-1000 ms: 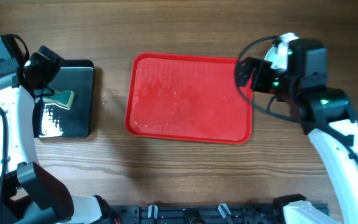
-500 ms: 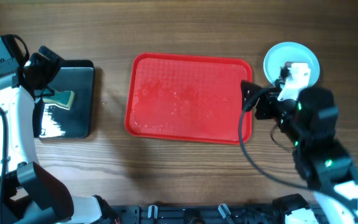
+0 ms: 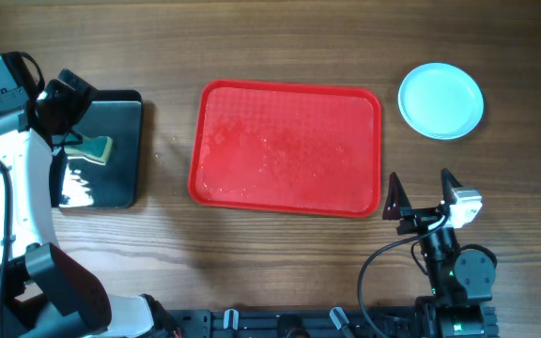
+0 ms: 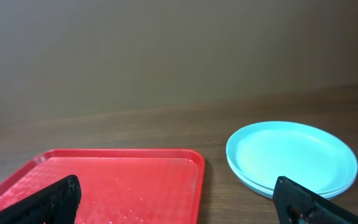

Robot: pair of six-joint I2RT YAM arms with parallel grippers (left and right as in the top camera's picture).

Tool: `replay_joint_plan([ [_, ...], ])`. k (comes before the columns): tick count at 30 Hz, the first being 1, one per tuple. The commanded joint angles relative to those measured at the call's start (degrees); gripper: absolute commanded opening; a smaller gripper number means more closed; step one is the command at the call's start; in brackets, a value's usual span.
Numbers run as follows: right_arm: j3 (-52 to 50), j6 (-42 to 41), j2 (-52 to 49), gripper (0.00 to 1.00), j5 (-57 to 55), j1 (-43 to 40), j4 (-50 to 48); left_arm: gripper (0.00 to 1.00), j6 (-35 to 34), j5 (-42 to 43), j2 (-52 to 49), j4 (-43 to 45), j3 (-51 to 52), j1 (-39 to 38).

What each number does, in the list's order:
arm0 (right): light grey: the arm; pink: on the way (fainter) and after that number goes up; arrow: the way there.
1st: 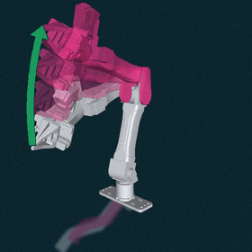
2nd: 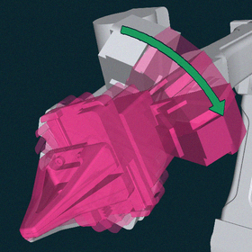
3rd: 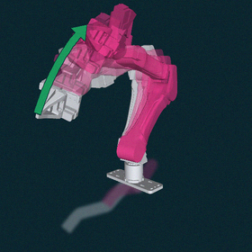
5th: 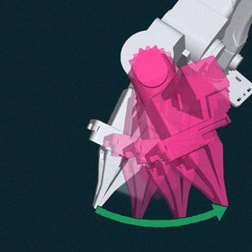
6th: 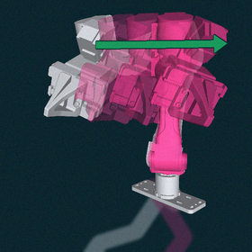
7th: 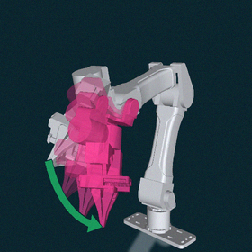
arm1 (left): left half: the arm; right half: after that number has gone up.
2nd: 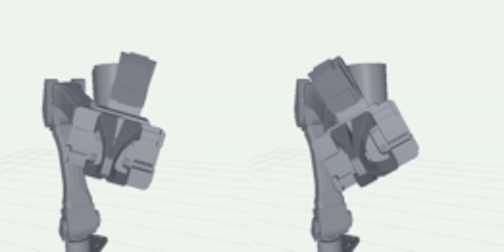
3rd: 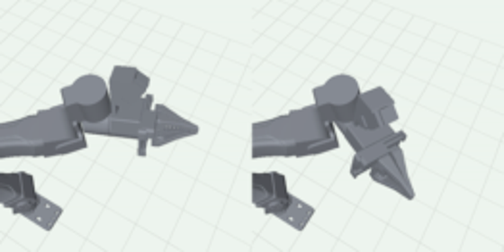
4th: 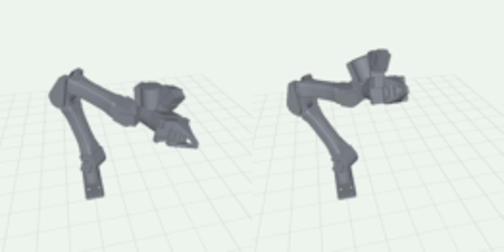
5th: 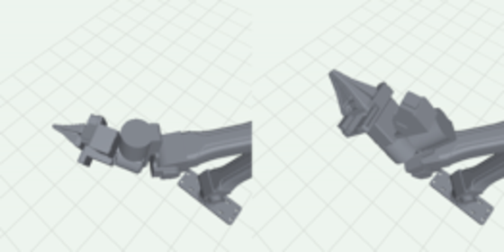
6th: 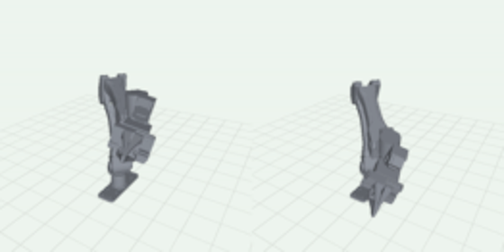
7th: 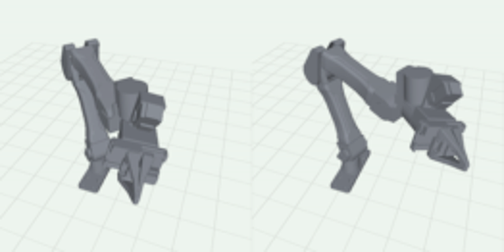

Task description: Clean dirty plates on tray and stack at the side

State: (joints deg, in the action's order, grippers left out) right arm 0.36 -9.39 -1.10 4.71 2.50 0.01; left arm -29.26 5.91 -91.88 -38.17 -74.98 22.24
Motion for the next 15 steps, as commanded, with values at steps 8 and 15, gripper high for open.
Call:
replay_joint_plan([
  [8,-0.07,1.88,0.52,1.00,-1.03,-0.33,-0.09,1.00,0.26,0.26,-0.13,0.17,-0.22,0.11],
  [15,-0.07,1.86,0.52,1.00,-1.03,-0.33,-0.09,1.00,0.28,0.26,-0.13,-0.55,-0.22,0.11],
])
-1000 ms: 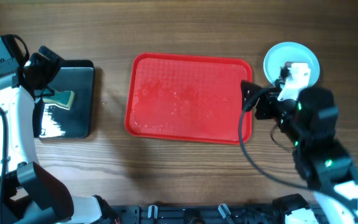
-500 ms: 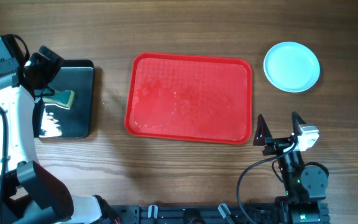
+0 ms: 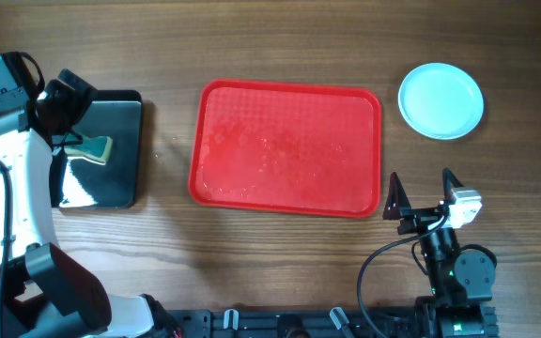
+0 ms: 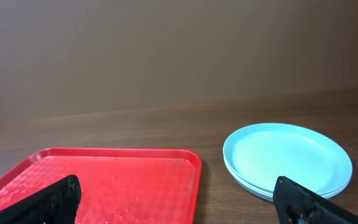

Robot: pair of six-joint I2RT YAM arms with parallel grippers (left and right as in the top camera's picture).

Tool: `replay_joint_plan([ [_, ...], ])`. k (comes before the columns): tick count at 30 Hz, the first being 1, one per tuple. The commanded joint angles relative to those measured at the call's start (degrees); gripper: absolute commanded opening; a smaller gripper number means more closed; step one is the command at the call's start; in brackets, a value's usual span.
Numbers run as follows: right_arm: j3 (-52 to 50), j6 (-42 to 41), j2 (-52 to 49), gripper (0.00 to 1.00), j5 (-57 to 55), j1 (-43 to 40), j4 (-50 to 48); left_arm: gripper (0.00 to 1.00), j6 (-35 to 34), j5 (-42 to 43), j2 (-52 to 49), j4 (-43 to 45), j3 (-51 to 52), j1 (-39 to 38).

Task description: Clean dirty plates on tray and stack at the side

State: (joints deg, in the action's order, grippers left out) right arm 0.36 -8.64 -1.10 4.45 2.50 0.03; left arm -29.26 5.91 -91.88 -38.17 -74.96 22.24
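The red tray (image 3: 285, 148) lies mid-table with only wet smears and crumbs on it; the right wrist view shows its near corner (image 4: 104, 180). A stack of light blue plates (image 3: 440, 99) sits at the far right, seen as stacked rims (image 4: 288, 158). My right gripper (image 3: 421, 195) stands open near the table's front right, nothing between its fingertips (image 4: 303, 199). My left gripper (image 3: 64, 131) is over the dark sink-like basin (image 3: 111, 178), at a green-yellow sponge (image 3: 92, 147); its jaws are hidden by the arm.
The left arm's white link (image 3: 17, 188) runs down the table's left edge. Bare wooden table (image 3: 280, 253) lies in front of the tray and between the tray and the plates.
The right wrist view has shifted slightly: the plates and the tray corner sit a little further left in it. Overhead, nothing has visibly moved.
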Motion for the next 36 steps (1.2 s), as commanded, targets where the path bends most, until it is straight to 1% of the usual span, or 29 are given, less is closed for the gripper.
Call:
replay_joint_plan([
  [1,-0.07,1.14,0.52,1.00,-0.76,-0.33,-0.11,1.00,0.26,0.50,-0.11,-2.34,-0.24,0.11],
  [3,-0.07,1.14,0.52,1.00,-0.79,-0.33,-0.11,1.00,0.28,1.16,-0.70,-5.20,0.92,-0.63],
  [4,-0.07,1.11,0.52,1.00,-0.76,-0.33,-0.11,1.00,0.76,1.11,0.90,-5.07,4.00,-2.58],
  [5,-0.07,1.11,0.52,1.00,-0.76,-0.33,-0.11,1.00,2.84,1.11,3.80,-4.55,8.20,-4.87],
  [6,-0.07,1.11,0.52,1.00,-0.76,-0.33,-0.11,1.00,7.67,1.11,8.55,-2.43,14.71,-8.44],
  [7,-0.07,1.11,0.52,1.00,-0.76,-0.33,-0.11,1.00,14.56,1.11,14.95,3.74,23.89,-12.37],
  [8,-0.07,1.11,0.52,1.00,-0.76,-0.33,-0.11,1.00,20.61,1.11,22.45,13.46,34.32,-16.41],
  [9,-0.07,1.11,0.52,1.00,-0.76,-0.33,-0.11,1.00,26.38,1.07,35.87,28.57,48.30,-21.09],
  [10,-0.07,1.14,0.52,1.00,-0.79,-0.33,-0.11,1.00,27.21,0.44,42.29,34.45,53.96,-22.16],
  [11,-0.07,1.14,0.52,1.00,-0.79,-0.33,-0.11,1.00,27.15,-1.38,52.68,39.91,61.22,-22.49],
  [13,-0.07,1.14,0.52,1.00,-0.76,-0.33,-0.11,1.00,27.15,-3.43,65.81,39.30,67.01,-22.47],
  [18,-0.07,1.11,0.52,1.00,-0.79,-0.33,-0.11,1.00,27.12,-4.07,80.96,38.64,74.18,-22.47],
  [20,-0.07,1.11,0.52,1.00,-0.79,-0.33,-0.11,1.00,27.15,-4.11,86.18,33.73,74.64,-22.47],
  [22,-0.07,1.14,0.52,1.00,-0.76,-0.33,-0.11,1.00,27.15,-4.09,91.91,33.79,74.64,-22.47],
  [26,-0.07,1.14,0.52,1.00,-0.76,-0.33,-0.11,1.00,27.19,-4.28,91.71,33.75,74.64,-22.51],
  [27,-0.07,1.11,0.52,1.00,-0.76,-0.33,-0.11,1.00,28.41,-4.26,91.71,33.75,74.64,-22.51],
  [29,-0.07,1.14,0.52,1.00,-0.76,-0.33,-0.11,1.00,36.85,-4.35,91.71,33.70,74.64,-22.51],
  [30,-0.07,1.11,0.52,1.00,-0.76,-0.33,-0.11,1.00,37.88,-4.48,91.71,33.73,74.64,-22.51],
  [36,-0.07,1.14,0.52,1.00,-0.79,-0.33,-0.11,1.00,37.86,-4.46,91.71,33.75,74.64,-22.49],
])
